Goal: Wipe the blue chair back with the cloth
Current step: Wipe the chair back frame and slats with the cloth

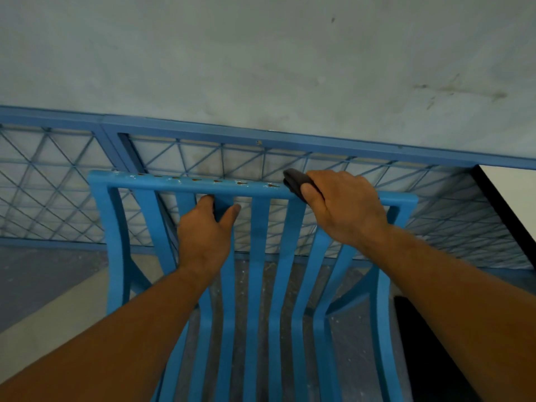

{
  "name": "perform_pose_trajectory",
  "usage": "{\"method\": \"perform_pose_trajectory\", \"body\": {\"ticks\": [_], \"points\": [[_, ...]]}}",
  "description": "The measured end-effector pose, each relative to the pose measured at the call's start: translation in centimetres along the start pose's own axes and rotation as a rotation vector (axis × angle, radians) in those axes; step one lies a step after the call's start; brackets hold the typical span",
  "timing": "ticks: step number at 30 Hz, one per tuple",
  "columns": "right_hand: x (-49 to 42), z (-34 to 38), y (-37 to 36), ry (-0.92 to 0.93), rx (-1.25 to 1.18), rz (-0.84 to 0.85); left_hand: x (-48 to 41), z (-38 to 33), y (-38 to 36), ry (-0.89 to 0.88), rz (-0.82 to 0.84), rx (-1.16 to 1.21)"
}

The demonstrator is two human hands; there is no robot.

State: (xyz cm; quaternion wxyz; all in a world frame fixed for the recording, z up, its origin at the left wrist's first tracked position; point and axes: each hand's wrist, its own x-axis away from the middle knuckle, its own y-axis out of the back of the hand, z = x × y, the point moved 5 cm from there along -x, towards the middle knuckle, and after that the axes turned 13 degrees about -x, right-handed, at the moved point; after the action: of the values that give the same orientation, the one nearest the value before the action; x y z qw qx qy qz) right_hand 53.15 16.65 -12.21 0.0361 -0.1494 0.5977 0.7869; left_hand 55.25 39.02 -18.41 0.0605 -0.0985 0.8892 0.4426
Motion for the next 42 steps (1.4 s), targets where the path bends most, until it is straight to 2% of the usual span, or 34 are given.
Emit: {"method": "perform_pose_trajectory", "body": {"ticks": [4,6,10,12,15,20,25,27,33,36,39,42], "points": [[-2.6,0.0,-0.3,-0.136,-0.044,0.267,-0.4,0.2,-0.3,-0.009,0.057,0.010],[-3.0,0.1,-0.5,-0.124,-0.025,0.255,-0.6,0.4,-0.3,-0.027,0.077,-0.009],[-1.0,0.5,-0.5,0.060,0.001,0.017,-0.8,0.7,-0.5,-0.053,0.093,-0.012],[0.3,0.5,-0.9,0.156,-0.062,-0.002,-0.8,0.7,-0.5,-0.065,0.098,-0.012],[1.2,0.4,-1.3,0.191,-0.102,-0.024,-0.8,0.7,-0.5,-0.070,0.109,0.000],[-0.8,2.8,-1.3,0.193,-0.066,0.066,-0.8,0.8,-0.7,-0.070,0.112,-0.006],[-4.4,3.4,-2.2,-0.030,-0.061,0.242,-0.8,0.8,-0.8,-0.097,0.114,0.010],[-4.6,3.3,-2.4,-0.065,-0.044,0.194,-0.8,0.7,-0.8,-0.097,0.117,0.005],[-2.3,4.3,-2.6,-0.132,0.014,-0.105,-1.0,0.8,-0.6,-0.130,0.118,-0.014],[-0.4,4.4,-2.6,-0.004,-0.032,-0.154,-1.0,0.9,-0.8,-0.132,0.111,-0.005],[0.6,3.8,-2.8,0.147,-0.090,-0.091,-1.1,0.9,-0.8,-0.138,0.107,0.005],[-0.6,3.9,-2.4,0.219,-0.056,0.021,-1.1,1.0,-0.8,-0.137,0.103,0.002]]}}
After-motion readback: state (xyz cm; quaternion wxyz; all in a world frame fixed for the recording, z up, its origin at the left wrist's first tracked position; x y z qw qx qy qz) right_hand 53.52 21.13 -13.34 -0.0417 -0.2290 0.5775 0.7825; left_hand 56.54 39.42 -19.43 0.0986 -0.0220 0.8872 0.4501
